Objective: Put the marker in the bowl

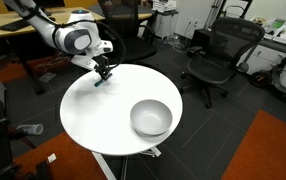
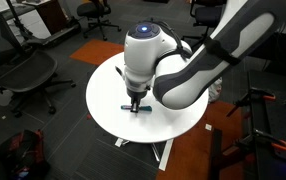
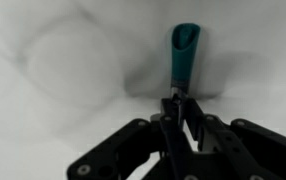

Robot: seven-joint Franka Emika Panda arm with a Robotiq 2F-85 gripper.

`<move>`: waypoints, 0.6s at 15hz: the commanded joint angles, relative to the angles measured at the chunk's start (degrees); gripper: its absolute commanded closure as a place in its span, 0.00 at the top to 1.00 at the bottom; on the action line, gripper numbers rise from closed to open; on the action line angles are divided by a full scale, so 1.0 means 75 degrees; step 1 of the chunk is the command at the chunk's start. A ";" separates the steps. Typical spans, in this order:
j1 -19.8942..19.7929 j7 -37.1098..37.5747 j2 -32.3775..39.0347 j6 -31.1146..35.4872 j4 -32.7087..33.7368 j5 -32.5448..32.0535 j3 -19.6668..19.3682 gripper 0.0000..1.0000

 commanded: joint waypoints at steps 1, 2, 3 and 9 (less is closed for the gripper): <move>0.0174 0.0510 -0.0143 0.0053 0.0026 -0.0207 -0.0282 0.05; 0.0179 0.0653 -0.0355 0.0149 -0.0106 -0.0197 -0.0403 0.05; 0.0164 0.0825 -0.0607 0.0239 -0.0273 -0.0171 -0.0524 0.05; 0.0152 0.1587 -0.1935 0.0352 -0.0694 -0.0390 -0.1551 0.05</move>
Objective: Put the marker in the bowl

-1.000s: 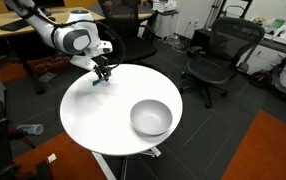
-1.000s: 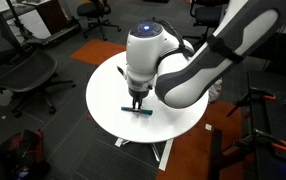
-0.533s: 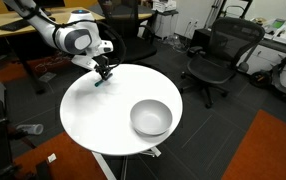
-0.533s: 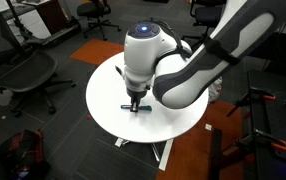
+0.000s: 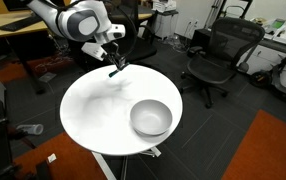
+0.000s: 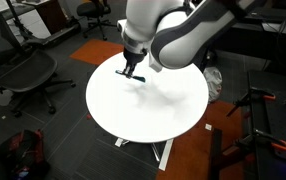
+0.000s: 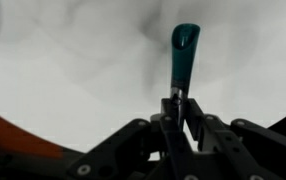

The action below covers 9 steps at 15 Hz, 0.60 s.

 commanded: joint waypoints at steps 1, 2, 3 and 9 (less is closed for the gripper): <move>0.0059 0.0760 -0.1182 0.0075 -0.0658 -0.0474 -0.0688 0.05; 0.0048 0.0932 -0.1369 0.0062 -0.0692 -0.0594 -0.0878 0.05; 0.0040 0.1147 -0.1555 0.0025 -0.0710 -0.0767 -0.1102 0.05; -0.0531 0.1979 -0.1993 -0.0294 -0.0577 -0.1135 -0.1663 0.05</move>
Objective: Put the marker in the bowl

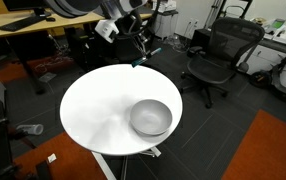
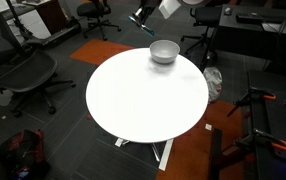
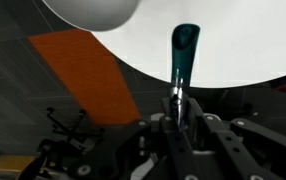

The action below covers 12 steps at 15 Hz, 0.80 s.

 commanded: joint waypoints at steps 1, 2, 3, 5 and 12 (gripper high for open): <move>-0.0463 0.0456 -0.0309 -0.0379 -0.0103 -0.0115 -0.0016 0.05; -0.0662 0.0404 -0.0300 -0.0517 -0.0059 0.0006 0.0050 0.05; -0.0837 0.0397 -0.0274 -0.0652 -0.0010 0.0085 0.0084 0.05; -0.1190 0.0267 -0.0189 -0.0963 0.0080 0.0303 0.0207 0.05; -0.2023 0.0037 0.0101 -0.1755 0.0231 0.0954 0.0661 0.05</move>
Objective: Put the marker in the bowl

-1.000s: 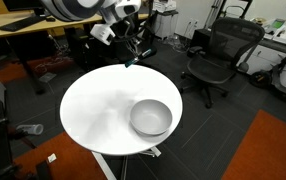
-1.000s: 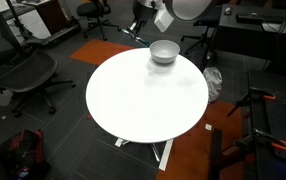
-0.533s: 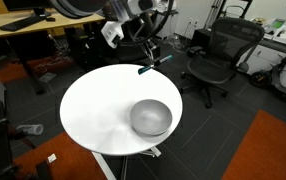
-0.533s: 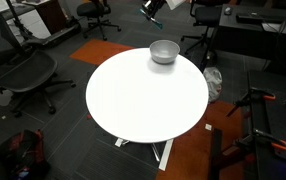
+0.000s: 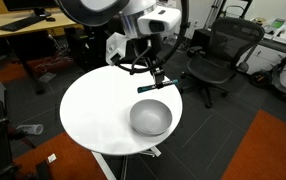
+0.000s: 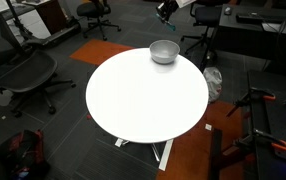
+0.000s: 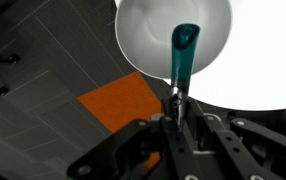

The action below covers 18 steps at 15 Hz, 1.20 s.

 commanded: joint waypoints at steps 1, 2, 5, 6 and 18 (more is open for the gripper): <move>-0.0386 -0.0175 0.0200 -0.0562 0.0226 0.0404 0.0376 0.05; -0.0465 -0.0209 0.0266 -0.0657 0.0259 0.0492 0.0445 0.05; -0.0613 -0.0219 0.0558 -0.0755 0.0367 0.0684 0.0566 0.05; -0.0649 -0.0209 0.0662 -0.0743 0.0411 0.0711 0.0586 0.05; -0.0888 -0.0281 0.1414 -0.0703 0.1062 0.1106 0.0777 0.80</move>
